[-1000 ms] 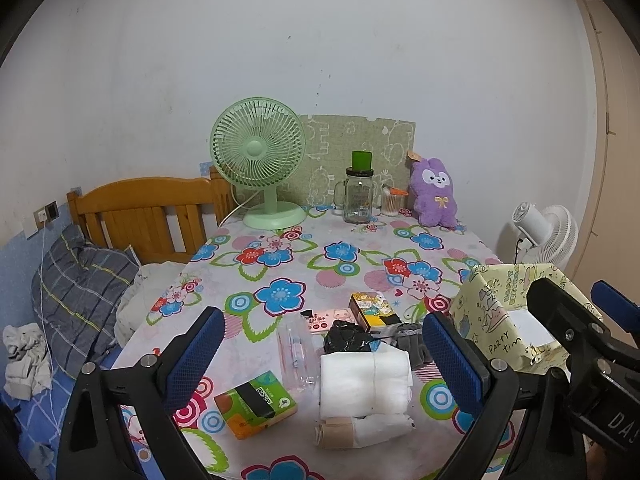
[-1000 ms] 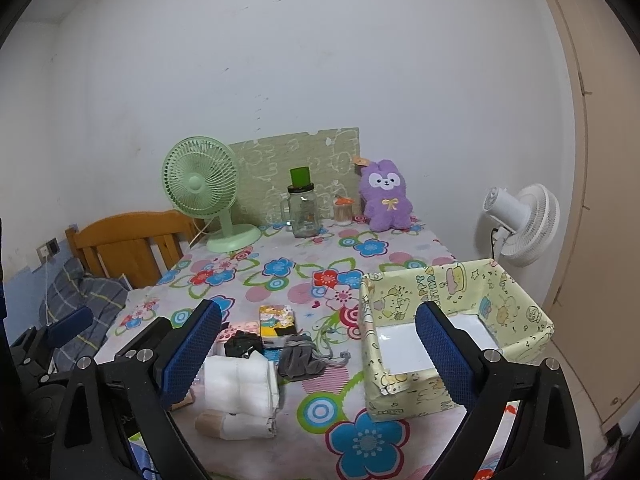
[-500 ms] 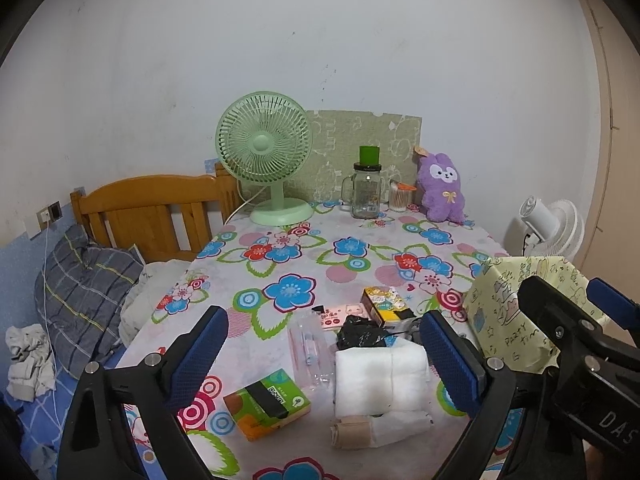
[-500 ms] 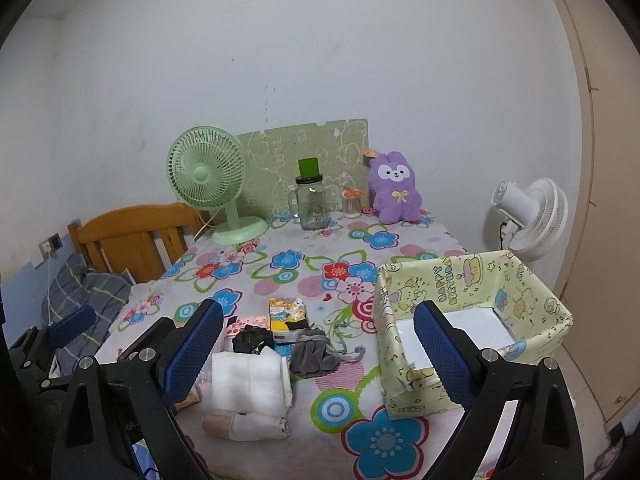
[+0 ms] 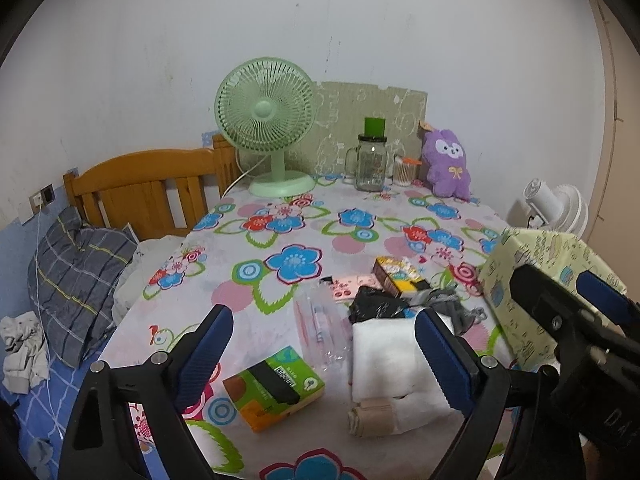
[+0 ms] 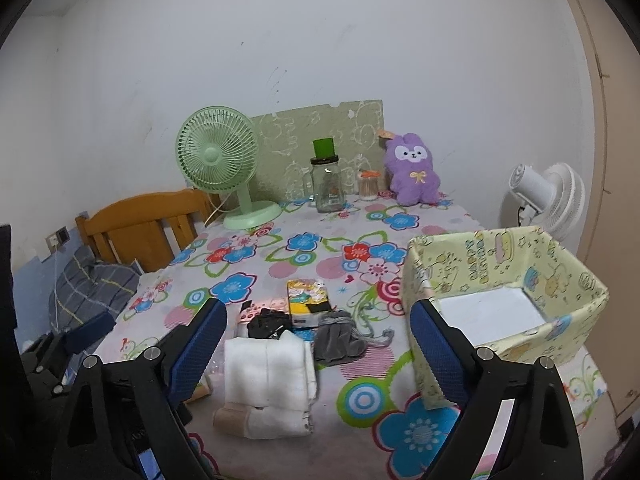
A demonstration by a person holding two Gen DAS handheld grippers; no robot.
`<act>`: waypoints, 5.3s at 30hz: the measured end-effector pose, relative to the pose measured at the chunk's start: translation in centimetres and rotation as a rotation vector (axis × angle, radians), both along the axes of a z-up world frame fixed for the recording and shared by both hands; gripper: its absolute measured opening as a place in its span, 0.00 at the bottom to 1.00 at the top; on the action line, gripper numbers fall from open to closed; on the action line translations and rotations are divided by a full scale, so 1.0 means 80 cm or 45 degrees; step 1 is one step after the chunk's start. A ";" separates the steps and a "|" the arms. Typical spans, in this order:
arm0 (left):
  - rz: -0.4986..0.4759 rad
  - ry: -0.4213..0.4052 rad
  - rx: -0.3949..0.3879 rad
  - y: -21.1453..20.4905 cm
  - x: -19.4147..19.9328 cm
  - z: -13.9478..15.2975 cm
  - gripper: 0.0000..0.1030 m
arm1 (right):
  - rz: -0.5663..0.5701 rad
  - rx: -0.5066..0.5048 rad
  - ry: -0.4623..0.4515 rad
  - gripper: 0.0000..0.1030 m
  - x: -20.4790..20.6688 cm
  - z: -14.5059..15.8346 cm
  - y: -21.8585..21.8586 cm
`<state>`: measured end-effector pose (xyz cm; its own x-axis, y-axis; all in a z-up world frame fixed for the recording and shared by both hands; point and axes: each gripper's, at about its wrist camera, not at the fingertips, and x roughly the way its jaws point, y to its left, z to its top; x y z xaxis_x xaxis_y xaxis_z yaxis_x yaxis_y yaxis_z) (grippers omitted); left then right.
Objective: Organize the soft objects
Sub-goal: 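Move the left tool to the green tissue box while the right tool approaches the white folded cloth, then grasp the green tissue box with the left gripper while the right gripper grasps the white cloth, then lift and carry the tissue box and white cloth toward the yellow-green paper box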
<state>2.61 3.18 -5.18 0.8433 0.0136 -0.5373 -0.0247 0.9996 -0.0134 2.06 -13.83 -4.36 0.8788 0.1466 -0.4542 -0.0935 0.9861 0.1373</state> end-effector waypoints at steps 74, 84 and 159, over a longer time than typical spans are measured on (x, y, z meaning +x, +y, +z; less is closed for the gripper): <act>0.020 0.233 0.051 0.017 0.057 -0.083 0.73 | 0.132 -0.046 0.351 0.52 0.084 -0.097 0.085; 0.008 0.156 0.042 0.003 0.057 -0.048 0.73 | 0.113 -0.045 0.272 0.52 0.080 -0.060 0.071; -0.335 -0.063 0.031 -0.233 0.093 0.042 0.73 | -0.178 -0.121 0.059 0.52 0.081 0.042 -0.156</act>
<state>10.03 -15.46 -1.78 0.8448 -0.1970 -0.4975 0.2358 0.9717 0.0157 8.57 -26.28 -1.04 0.8655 -0.0213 -0.5005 0.0501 0.9978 0.0442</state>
